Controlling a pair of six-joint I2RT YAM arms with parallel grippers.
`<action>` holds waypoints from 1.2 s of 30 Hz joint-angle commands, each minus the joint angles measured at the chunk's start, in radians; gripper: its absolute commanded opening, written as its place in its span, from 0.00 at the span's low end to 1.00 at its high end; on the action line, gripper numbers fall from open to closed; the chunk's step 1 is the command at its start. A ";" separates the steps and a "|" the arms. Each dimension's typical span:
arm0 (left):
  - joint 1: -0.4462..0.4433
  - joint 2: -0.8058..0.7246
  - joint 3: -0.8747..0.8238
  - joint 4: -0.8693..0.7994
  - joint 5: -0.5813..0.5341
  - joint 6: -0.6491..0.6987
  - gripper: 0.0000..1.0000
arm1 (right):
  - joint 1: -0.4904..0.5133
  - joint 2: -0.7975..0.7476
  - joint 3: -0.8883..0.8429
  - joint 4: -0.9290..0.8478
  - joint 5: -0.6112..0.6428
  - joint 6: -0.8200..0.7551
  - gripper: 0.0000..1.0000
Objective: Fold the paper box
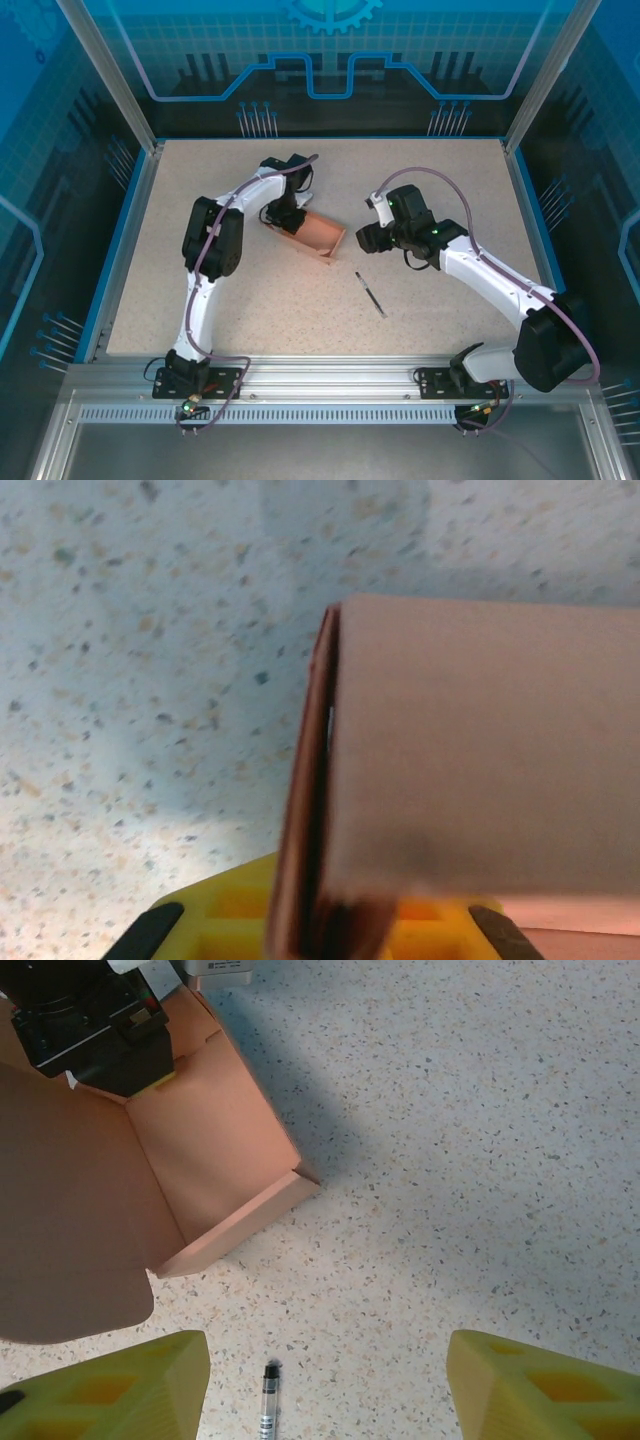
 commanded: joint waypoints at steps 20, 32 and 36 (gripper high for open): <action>0.036 -0.168 0.077 0.115 0.187 -0.075 0.66 | -0.056 0.139 0.068 0.042 -0.043 0.058 0.65; 0.142 -0.624 -0.380 0.568 0.132 -0.293 0.68 | -0.085 0.495 0.299 0.127 -0.321 0.117 0.65; 0.213 -0.834 -0.640 0.724 0.082 -0.394 0.68 | -0.077 0.597 0.378 0.109 -0.398 0.120 0.65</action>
